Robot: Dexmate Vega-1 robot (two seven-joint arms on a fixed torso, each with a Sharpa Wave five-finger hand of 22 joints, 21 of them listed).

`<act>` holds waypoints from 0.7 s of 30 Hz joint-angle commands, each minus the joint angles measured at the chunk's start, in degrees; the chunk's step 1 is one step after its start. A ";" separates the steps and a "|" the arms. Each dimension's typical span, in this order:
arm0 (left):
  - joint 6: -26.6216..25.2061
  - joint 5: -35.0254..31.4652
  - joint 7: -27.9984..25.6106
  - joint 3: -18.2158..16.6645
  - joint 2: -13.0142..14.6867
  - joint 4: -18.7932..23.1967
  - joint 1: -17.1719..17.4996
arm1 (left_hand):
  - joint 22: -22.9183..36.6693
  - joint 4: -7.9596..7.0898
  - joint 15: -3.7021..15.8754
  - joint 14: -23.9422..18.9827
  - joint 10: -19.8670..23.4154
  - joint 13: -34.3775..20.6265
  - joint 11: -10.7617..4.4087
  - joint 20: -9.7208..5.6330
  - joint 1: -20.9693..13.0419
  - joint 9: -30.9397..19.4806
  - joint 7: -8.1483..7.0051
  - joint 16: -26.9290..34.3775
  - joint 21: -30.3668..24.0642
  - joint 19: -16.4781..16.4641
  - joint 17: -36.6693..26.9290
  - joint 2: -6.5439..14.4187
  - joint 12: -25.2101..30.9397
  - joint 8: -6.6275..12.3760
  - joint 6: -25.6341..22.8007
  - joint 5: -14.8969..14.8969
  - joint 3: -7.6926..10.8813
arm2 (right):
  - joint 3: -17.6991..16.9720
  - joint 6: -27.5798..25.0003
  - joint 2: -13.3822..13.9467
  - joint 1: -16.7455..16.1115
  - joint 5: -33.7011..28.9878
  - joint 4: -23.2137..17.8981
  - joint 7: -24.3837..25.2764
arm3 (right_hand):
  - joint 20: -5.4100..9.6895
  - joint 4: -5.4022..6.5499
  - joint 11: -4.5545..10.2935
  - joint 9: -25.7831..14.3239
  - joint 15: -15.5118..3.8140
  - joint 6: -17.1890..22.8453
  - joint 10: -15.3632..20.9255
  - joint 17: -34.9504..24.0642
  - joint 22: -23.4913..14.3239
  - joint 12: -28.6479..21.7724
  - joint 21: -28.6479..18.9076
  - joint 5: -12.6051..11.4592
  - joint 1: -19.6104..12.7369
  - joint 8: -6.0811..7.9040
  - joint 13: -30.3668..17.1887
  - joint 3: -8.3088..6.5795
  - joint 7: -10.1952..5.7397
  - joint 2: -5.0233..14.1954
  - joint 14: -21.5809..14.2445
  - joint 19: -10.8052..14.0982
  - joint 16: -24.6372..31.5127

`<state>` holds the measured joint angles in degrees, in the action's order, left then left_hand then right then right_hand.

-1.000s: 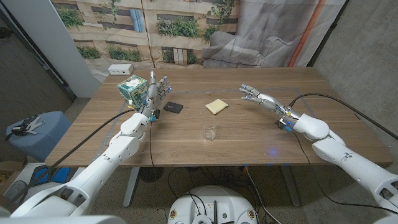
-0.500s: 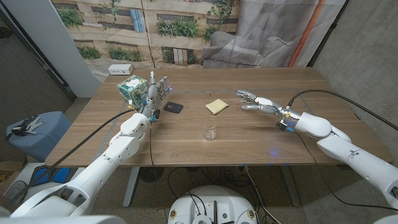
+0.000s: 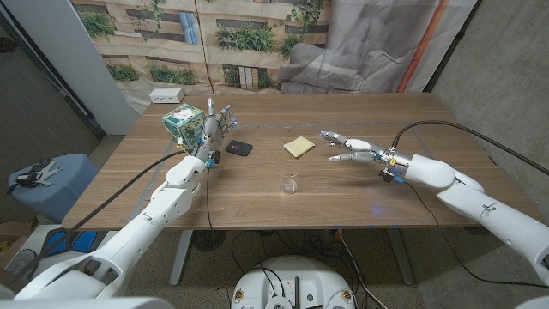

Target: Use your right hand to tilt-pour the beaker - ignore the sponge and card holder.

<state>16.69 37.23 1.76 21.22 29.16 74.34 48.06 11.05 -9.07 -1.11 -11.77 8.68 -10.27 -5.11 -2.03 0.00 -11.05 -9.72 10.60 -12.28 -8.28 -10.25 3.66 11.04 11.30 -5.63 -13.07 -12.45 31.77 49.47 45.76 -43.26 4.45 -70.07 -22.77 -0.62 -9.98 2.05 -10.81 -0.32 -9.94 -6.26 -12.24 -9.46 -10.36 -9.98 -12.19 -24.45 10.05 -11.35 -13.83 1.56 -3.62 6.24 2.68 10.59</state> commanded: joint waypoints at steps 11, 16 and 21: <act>-0.04 0.01 -0.01 0.00 0.01 0.03 0.00 | 0.18 0.08 -0.04 -0.35 0.56 -0.17 0.04 -0.56 -0.09 -0.19 -0.43 0.26 -0.42 -0.39 -0.31 1.46 0.34 0.23 -0.07 -0.25 -0.31 | 2.36 4.26 -2.35 1.52 -6.45 1.38 2.41 | -0.57 -0.29 -0.15 -0.37 0.35 -8.70 -0.84 0.04 -0.12 -0.38 -0.44 -0.78 -1.90 0.82 -0.24 -0.08 0.09 -0.69 0.92 -0.28 0.52; -0.04 0.01 -0.01 0.00 0.01 0.03 0.00 | 0.18 0.08 -0.03 -0.36 0.60 -0.16 -0.04 -0.55 -0.09 -0.19 -0.50 0.27 -0.41 -0.37 -0.31 1.46 0.35 0.23 -0.08 -0.25 -0.31 | 2.57 5.28 -2.78 1.73 -9.54 1.55 3.93 | -0.76 -0.29 -0.14 -0.40 0.34 -8.96 -0.97 0.06 -0.13 -0.44 -0.42 -0.96 -2.34 0.90 -0.29 -0.08 -0.13 -1.03 1.04 -0.45 0.56; -0.03 0.00 -0.01 0.00 0.01 0.03 0.00 | 0.18 0.08 -0.01 -0.38 0.57 -0.17 -0.05 -0.56 -0.09 -0.19 -0.52 0.27 -0.41 -0.37 -0.31 1.46 0.34 0.22 -0.06 -0.25 -0.31 | 2.76 5.38 -3.36 1.62 -11.93 1.58 5.65 | -1.02 -0.27 -0.31 -0.43 0.51 -9.03 -1.11 0.08 -0.15 -0.50 -0.38 -1.16 -2.78 1.04 -0.35 -0.09 -0.04 -1.34 1.06 -0.68 0.63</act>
<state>16.65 37.23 1.75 21.22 29.17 74.37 48.06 11.05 -9.07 -1.11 -11.77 8.67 -10.26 -5.11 -2.03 0.00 -11.05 -9.72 10.60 -12.28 -8.28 -10.25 3.66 11.04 11.30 -5.63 -13.07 -12.45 33.90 53.65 43.51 -41.82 -2.61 -68.79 -20.01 -1.35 -9.97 1.88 -11.08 0.10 -9.94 -7.04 -11.98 -9.46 -10.61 -10.21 -12.94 -26.45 10.87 -11.62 -13.83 1.56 -4.83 6.64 1.96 10.82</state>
